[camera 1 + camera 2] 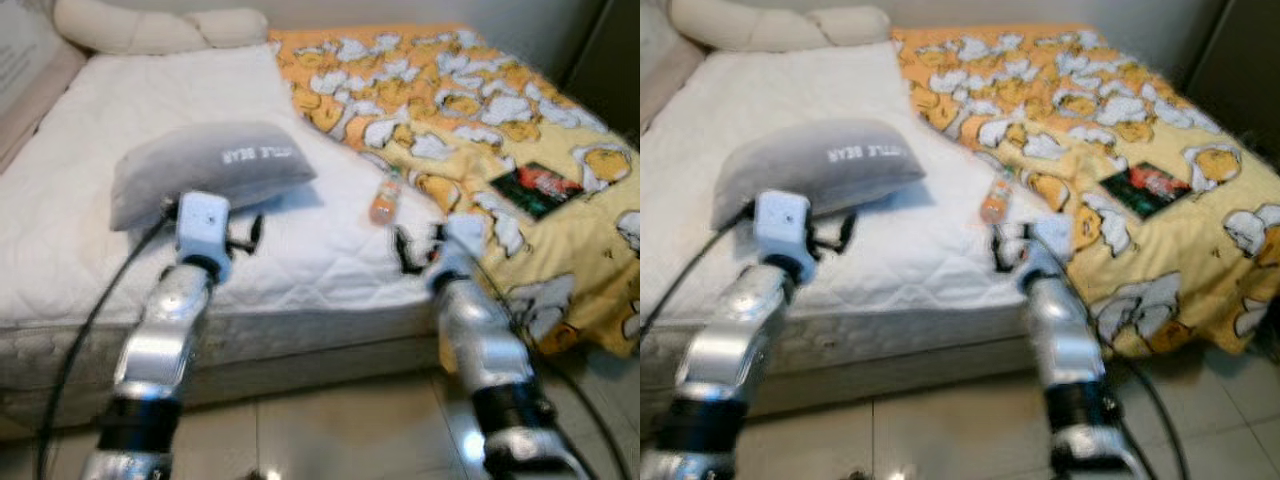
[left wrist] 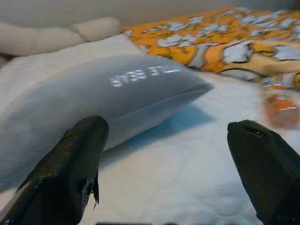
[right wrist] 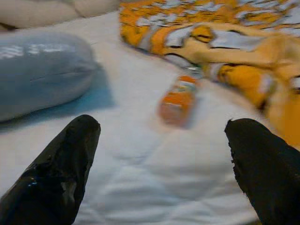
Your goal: Clean up the room
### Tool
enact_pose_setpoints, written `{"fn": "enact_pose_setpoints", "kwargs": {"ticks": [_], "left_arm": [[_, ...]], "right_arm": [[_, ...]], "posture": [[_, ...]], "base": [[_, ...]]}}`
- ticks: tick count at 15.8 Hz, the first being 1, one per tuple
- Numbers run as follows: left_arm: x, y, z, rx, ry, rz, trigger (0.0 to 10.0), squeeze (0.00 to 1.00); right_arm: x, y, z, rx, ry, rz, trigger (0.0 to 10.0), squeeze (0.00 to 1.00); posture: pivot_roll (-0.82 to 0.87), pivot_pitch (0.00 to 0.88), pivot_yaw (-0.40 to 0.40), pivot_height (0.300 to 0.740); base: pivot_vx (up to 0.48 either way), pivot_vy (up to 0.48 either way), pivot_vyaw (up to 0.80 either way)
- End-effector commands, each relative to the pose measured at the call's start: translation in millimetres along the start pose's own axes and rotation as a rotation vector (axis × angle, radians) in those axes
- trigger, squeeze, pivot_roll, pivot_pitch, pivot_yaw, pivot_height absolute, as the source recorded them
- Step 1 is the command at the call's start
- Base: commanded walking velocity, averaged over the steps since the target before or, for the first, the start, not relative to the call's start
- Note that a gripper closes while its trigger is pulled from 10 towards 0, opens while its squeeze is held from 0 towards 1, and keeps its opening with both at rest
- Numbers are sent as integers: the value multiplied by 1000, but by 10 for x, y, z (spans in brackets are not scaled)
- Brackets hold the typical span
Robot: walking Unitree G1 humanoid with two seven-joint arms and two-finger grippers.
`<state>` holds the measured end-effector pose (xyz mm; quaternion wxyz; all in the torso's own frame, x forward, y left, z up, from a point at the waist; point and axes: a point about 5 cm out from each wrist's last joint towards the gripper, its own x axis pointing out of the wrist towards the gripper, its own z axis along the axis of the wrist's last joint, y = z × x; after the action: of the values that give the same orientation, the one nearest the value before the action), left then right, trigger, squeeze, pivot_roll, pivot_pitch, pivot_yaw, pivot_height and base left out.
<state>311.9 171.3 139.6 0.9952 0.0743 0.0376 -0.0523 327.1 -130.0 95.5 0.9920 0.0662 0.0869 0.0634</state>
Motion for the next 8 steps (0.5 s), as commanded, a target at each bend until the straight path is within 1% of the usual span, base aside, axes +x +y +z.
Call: {"fn": "enact_pose_setpoints", "kwargs": {"ticks": [1,4,6,7,8], "left_arm": [[6,-83,23,8,-15,-31,10000,0],[-65,-131,-53,19,-16,-51,10000,0],[-145,-106,-165,-10,-14,-35,10000,0],[-155,-106,-173,-15,-16,-34,10000,0],[-214,-74,-233,-37,-17,-21,10000,0]], "right_arm": [[-19,-142,38,3,-12,-36,10000,0],[-58,-180,-7,0,0,-41,10000,0],[-120,-193,-86,-5,9,-28,10000,0],[-130,-195,-95,-8,11,-23,10000,0],[-164,-234,-105,-23,7,-26,10000,0]], "posture": [[-85,0,29,740],[-51,0,15,740],[-57,0,21,740],[-57,0,21,740],[-68,0,25,740]], "base": [[285,0,0],[285,0,0],[285,0,0],[285,0,0],[289,0,0]]}}
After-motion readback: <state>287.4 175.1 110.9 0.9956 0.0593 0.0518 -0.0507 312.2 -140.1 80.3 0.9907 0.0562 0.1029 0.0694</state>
